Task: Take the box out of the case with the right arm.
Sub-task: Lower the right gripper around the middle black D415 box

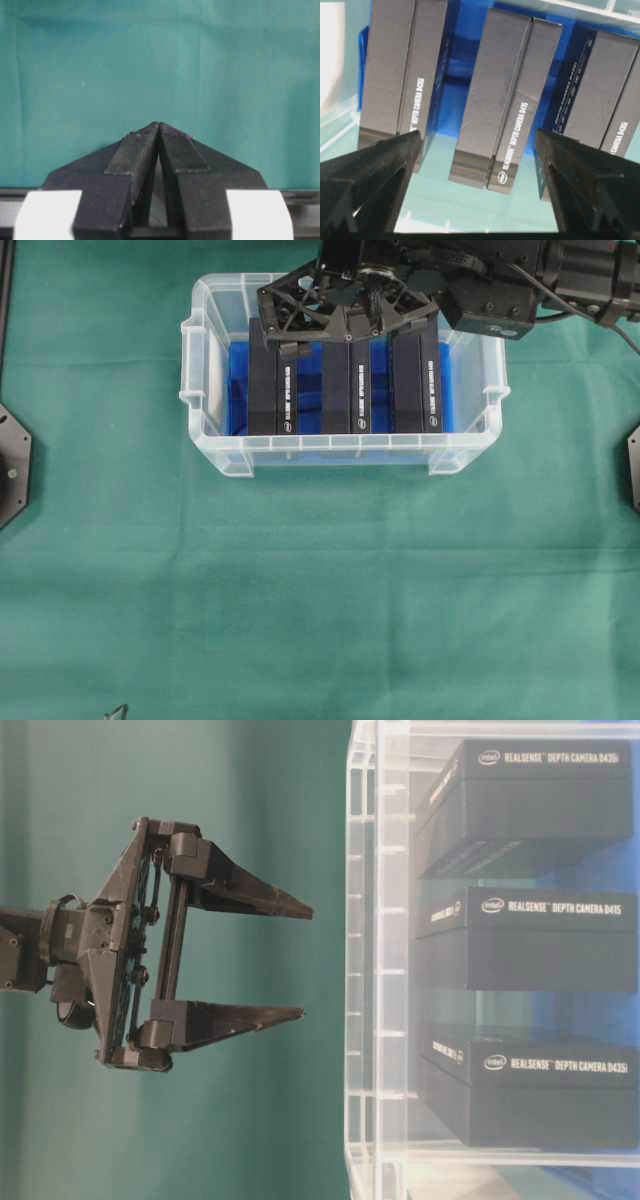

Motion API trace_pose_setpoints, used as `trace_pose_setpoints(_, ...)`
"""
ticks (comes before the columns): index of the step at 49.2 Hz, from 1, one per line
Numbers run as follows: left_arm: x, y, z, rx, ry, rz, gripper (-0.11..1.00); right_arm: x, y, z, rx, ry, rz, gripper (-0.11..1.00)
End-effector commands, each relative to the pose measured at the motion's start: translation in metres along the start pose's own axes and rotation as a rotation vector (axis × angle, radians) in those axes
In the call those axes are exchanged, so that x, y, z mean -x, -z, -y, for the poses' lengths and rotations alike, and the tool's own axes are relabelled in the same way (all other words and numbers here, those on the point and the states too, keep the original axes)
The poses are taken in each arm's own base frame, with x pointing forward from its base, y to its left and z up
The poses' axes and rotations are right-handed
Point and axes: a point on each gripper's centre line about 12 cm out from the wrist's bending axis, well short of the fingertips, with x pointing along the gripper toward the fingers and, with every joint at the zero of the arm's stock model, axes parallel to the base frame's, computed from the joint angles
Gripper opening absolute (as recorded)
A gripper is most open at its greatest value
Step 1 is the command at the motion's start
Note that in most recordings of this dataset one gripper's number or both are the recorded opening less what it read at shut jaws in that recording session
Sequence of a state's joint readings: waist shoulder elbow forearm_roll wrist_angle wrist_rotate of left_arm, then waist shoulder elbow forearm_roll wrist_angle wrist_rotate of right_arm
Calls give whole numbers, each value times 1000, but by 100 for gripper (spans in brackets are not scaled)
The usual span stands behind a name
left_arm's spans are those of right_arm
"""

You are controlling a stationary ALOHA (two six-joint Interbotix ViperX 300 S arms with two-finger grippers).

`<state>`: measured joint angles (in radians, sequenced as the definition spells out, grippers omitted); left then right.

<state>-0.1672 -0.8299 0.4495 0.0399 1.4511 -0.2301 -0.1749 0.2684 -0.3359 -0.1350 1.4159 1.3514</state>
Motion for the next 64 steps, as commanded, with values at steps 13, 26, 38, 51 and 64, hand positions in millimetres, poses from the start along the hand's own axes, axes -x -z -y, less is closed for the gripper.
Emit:
trace_pose_setpoints(13, 5, -5, 0, 2, 1, 20, 2, 9, -1, 2, 0, -19, 9, 93)
trace_pose_setpoints(26, 5, -5, 0, 1, 0, 19, 2, 8, 0, 2, 0, -16, 8, 93)
trace_pose_setpoints(38, 5, -5, 0, 2, 1, 17, 2, 8, -1, 2, 0, -15, 8, 93)
trace_pose_setpoints(51, 5, -5, 0, 2, 1, 19, 2, 8, -2, 3, -1, -13, 11, 93)
trace_pose_setpoints(64, 6, -4, 0, 2, 2, 23, 2, 8, -3, 3, -1, -11, 22, 93)
